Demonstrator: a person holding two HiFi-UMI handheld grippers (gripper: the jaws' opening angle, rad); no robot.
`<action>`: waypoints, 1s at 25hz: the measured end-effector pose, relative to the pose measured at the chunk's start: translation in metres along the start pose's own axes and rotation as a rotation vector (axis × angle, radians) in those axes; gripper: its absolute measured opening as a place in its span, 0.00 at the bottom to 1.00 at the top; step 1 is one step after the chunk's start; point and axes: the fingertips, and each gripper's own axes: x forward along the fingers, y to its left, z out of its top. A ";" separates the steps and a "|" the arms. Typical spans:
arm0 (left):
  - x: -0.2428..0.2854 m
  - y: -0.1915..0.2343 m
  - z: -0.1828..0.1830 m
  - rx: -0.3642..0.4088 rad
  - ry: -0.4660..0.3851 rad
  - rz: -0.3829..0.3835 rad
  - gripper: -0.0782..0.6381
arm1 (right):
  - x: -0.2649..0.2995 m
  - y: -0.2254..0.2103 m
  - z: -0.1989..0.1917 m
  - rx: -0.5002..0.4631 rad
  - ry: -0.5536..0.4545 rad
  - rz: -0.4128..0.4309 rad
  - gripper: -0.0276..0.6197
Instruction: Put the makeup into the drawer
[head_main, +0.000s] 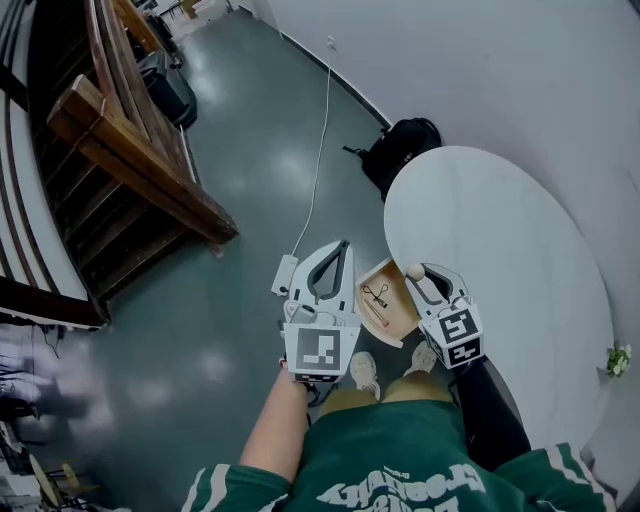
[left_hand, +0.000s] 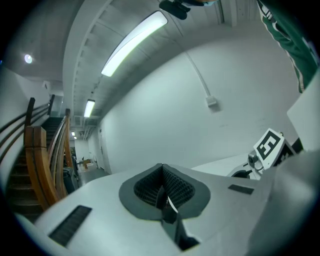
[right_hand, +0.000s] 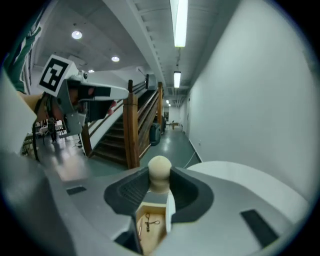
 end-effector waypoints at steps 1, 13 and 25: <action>0.000 0.000 -0.004 -0.002 0.009 -0.002 0.11 | 0.006 0.004 -0.014 0.010 0.035 0.015 0.25; -0.005 0.016 -0.055 -0.023 0.112 -0.006 0.11 | 0.063 0.060 -0.166 0.111 0.397 0.182 0.25; 0.001 0.013 -0.084 -0.038 0.159 -0.037 0.11 | 0.085 0.055 -0.264 0.199 0.631 0.130 0.26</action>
